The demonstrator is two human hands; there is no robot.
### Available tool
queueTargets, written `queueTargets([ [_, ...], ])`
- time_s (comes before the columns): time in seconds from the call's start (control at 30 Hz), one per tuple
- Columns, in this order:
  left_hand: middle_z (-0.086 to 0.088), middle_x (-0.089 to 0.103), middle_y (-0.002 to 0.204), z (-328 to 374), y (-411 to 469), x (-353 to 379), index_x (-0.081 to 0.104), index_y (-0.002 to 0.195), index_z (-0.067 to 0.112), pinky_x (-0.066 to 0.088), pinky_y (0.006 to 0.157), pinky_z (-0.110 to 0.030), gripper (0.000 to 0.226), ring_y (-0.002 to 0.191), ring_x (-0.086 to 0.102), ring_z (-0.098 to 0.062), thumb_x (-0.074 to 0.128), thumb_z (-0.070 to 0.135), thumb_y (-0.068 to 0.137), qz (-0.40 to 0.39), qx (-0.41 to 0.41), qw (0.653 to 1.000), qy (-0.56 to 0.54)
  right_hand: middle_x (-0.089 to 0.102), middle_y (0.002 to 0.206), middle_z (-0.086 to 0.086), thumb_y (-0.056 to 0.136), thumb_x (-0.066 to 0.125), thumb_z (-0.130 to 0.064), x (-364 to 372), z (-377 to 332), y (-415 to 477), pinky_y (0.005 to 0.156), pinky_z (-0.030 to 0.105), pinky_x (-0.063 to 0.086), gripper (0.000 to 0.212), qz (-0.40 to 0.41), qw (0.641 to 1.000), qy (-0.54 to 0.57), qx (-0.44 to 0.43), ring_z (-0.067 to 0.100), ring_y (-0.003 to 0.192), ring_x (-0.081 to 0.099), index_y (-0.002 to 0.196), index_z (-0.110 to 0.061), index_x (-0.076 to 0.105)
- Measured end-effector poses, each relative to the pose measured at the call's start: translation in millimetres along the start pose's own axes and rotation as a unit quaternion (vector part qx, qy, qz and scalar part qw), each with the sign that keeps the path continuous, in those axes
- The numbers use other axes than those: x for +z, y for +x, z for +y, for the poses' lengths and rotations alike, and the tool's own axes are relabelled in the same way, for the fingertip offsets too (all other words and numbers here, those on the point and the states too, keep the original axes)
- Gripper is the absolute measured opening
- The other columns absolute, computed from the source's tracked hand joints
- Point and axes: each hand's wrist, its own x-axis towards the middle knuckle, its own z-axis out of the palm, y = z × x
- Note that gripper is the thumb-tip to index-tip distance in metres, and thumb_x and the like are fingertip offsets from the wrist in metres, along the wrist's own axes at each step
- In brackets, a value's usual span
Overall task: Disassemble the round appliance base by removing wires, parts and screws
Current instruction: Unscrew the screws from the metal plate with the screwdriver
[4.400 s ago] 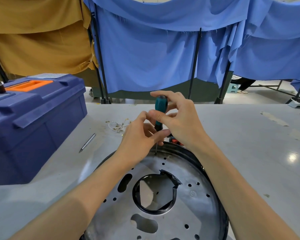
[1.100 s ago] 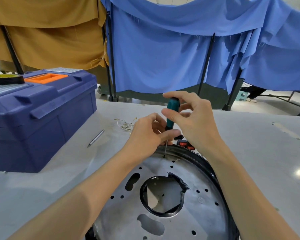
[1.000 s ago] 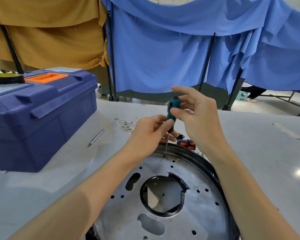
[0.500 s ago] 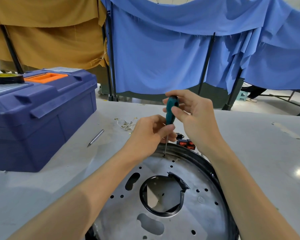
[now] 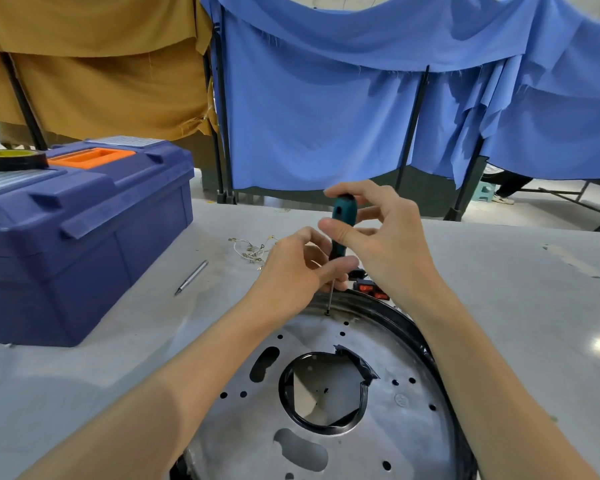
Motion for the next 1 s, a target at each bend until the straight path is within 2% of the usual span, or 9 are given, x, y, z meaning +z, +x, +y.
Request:
queueTargets([
  [0.1,-0.002,0.074,0.078,0.4,0.3,0.8,0.064,0.097,0.013,0.061,0.071,-0.033,0.013,0.072,0.074,-0.021,0.054,0.021,0.098,-0.014,-0.004,1.0,0.007,0.067,0.098,0.002,0.081,0.073,-0.004,-4.2,1.1,2.5,0.072,0.012,0.052,0.042,0.029,0.999,0.033,0.012,0.009,0.089,0.064,0.117,-0.022,0.063],
  [0.2,-0.001,0.073,0.075,-0.6,0.9,0.3,0.064,0.092,0.015,0.061,0.068,-0.031,0.02,0.07,0.074,-0.021,0.047,0.008,0.101,-0.006,-0.012,1.0,0.005,0.071,0.099,0.006,0.085,0.061,0.01,-5.7,1.7,4.2,0.08,0.02,0.056,0.034,0.016,0.997,0.069,0.017,0.014,0.089,0.07,0.112,-0.011,0.065],
  [0.37,-0.006,0.072,0.078,0.8,0.0,-0.3,0.06,0.094,0.012,0.061,0.071,-0.038,0.011,0.07,0.074,-0.025,0.068,0.018,0.089,0.017,0.002,1.0,0.007,0.062,0.105,-0.001,0.081,0.075,-0.018,-3.8,3.0,2.2,0.078,0.012,0.049,0.034,0.003,1.0,0.005,0.009,0.007,0.093,0.061,0.11,-0.033,0.068],
  [0.5,-0.003,0.072,0.079,3.2,-0.8,0.9,0.064,0.1,0.009,0.061,0.075,-0.038,0.018,0.073,0.073,-0.025,0.047,0.013,0.101,-0.006,0.0,1.0,0.008,0.067,0.101,-0.002,0.083,0.069,0.001,-6.7,3.0,4.6,0.076,0.013,0.051,0.045,0.018,0.999,0.021,0.02,0.008,0.09,0.063,0.12,-0.025,0.065],
  [0.57,-0.003,0.071,0.076,3.9,-0.9,0.3,0.064,0.094,0.01,0.061,0.072,-0.037,0.013,0.071,0.074,-0.024,0.052,0.01,0.099,0.009,-0.008,1.0,0.012,0.069,0.102,0.001,0.086,0.063,0.004,-5.5,2.5,4.7,0.077,0.012,0.05,0.041,0.009,0.999,0.04,0.02,0.011,0.092,0.065,0.119,-0.02,0.064],
  [0.7,-0.007,0.068,0.088,6.7,-1.3,0.6,0.062,0.099,0.006,0.061,0.071,-0.038,0.019,0.07,0.074,-0.024,0.069,0.02,0.088,0.035,-0.012,0.999,0.034,0.062,0.103,-0.004,0.081,0.075,-0.018,-1.5,0.9,1.1,0.074,0.013,0.051,0.032,0.002,1.0,0.006,0.005,0.006,0.092,0.06,0.111,-0.028,0.068],
  [0.83,-0.004,0.069,0.087,10.9,-3.3,2.6,0.064,0.095,0.015,0.06,0.078,-0.039,0.014,0.076,0.073,-0.027,0.05,0.011,0.099,0.007,-0.01,1.0,0.028,0.068,0.097,-0.003,0.081,0.07,0.001,-5.6,1.5,4.0,0.07,0.007,0.048,0.042,0.026,0.999,0.031,0.013,0.003,0.083,0.062,0.115,-0.024,0.068],
  [0.93,-0.004,0.07,0.079,11.8,-4.5,1.7,0.063,0.091,0.014,0.059,0.077,-0.046,0.002,0.073,0.074,-0.026,0.063,0.015,0.092,0.021,-0.017,0.999,0.033,0.07,0.102,-0.001,0.086,0.062,0.004,-4.2,2.2,3.7,0.078,0.013,0.051,0.036,0.006,0.999,0.043,0.012,0.008,0.09,0.066,0.112,-0.02,0.068],
  [1.0,-0.002,0.068,0.08,11.2,-4.9,-1.0,0.064,0.095,0.011,0.06,0.076,-0.046,0.031,0.07,0.073,-0.024,0.077,0.031,0.075,0.033,-0.026,0.998,0.045,0.065,0.104,-0.006,0.084,0.071,-0.013,-1.7,1.6,1.4,0.075,0.008,0.05,0.03,-0.008,1.0,0.013,0.004,0.006,0.092,0.063,0.11,-0.027,0.068],
])
